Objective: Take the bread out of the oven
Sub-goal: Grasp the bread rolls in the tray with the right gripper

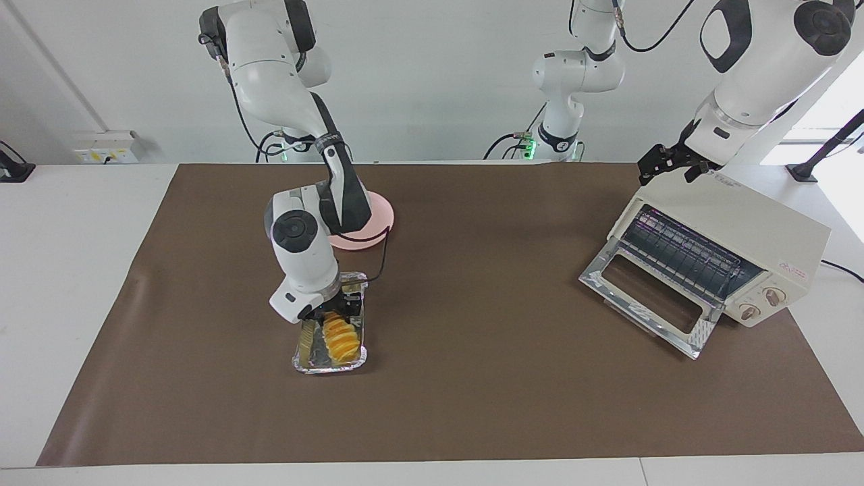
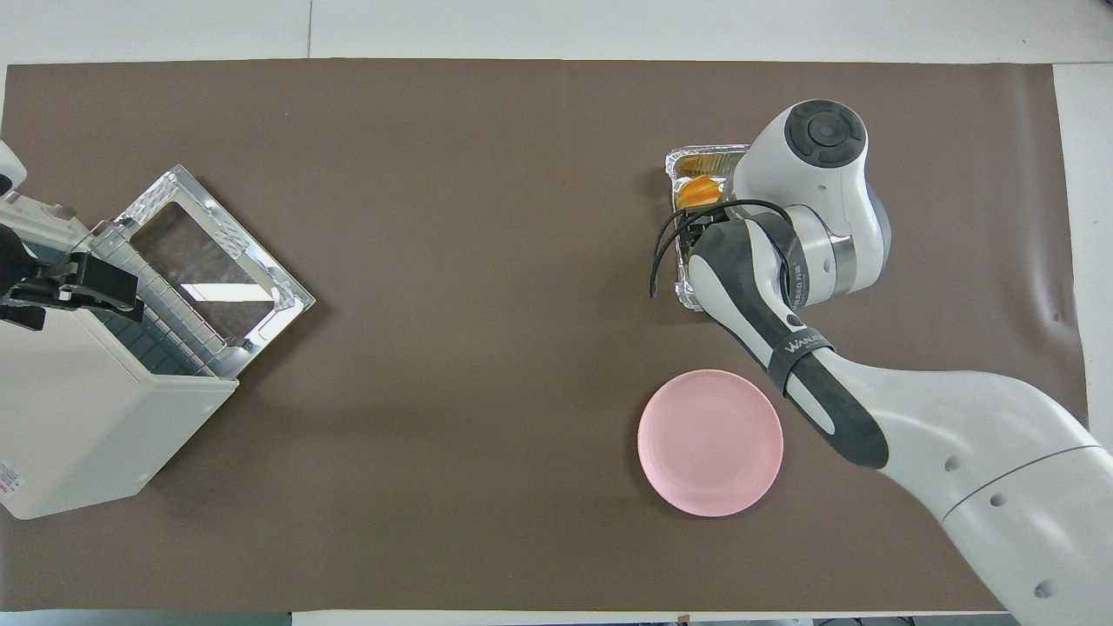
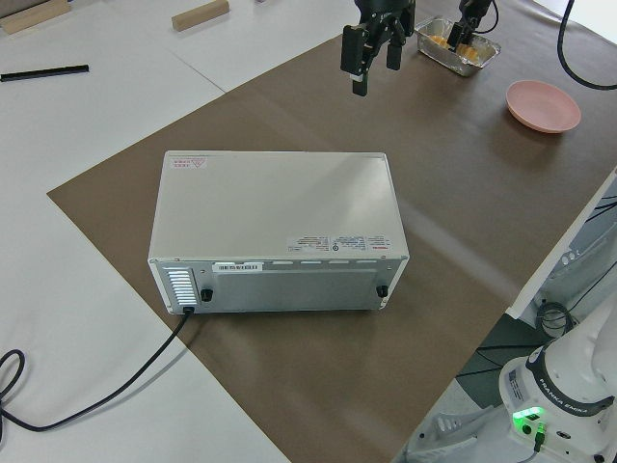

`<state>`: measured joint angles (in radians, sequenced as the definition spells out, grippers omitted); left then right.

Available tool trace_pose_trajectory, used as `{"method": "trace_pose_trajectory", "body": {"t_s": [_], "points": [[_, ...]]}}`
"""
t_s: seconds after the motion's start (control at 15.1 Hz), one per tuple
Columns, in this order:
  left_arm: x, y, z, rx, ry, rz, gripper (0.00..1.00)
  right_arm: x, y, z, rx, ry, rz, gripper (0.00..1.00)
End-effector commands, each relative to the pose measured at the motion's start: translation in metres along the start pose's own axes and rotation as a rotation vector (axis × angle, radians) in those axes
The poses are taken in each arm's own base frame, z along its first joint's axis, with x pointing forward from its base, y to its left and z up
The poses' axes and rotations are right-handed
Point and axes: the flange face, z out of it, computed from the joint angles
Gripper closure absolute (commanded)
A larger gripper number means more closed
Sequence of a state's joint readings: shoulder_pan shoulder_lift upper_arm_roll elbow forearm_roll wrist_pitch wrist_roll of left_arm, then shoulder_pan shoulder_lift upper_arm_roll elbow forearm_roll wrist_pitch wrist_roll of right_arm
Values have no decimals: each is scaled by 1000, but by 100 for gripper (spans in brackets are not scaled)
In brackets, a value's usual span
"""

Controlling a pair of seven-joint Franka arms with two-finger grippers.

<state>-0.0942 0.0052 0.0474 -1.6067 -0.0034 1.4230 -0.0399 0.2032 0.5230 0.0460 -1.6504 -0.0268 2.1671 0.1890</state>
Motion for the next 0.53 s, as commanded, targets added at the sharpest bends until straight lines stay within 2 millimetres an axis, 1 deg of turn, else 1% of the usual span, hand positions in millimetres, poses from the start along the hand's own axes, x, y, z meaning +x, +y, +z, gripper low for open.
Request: {"method": "trace_pose_trajectory", "body": {"t_s": [0.0,0.13,0.33,0.46], "points": [[-6,-1,-3,17,16,-2,0,0,3,-17,-16,-14,-1,100],[-6,-2,-3,17,16,-3,0,5,3,-31,-18,-20,1,100],[-6,-1,-3,17,16,-2,0,5,4,-42,-11,-24,7,100],[-6,-1,-3,17,16,-2,0,1,6,-58,-8,-26,12,100]]}}
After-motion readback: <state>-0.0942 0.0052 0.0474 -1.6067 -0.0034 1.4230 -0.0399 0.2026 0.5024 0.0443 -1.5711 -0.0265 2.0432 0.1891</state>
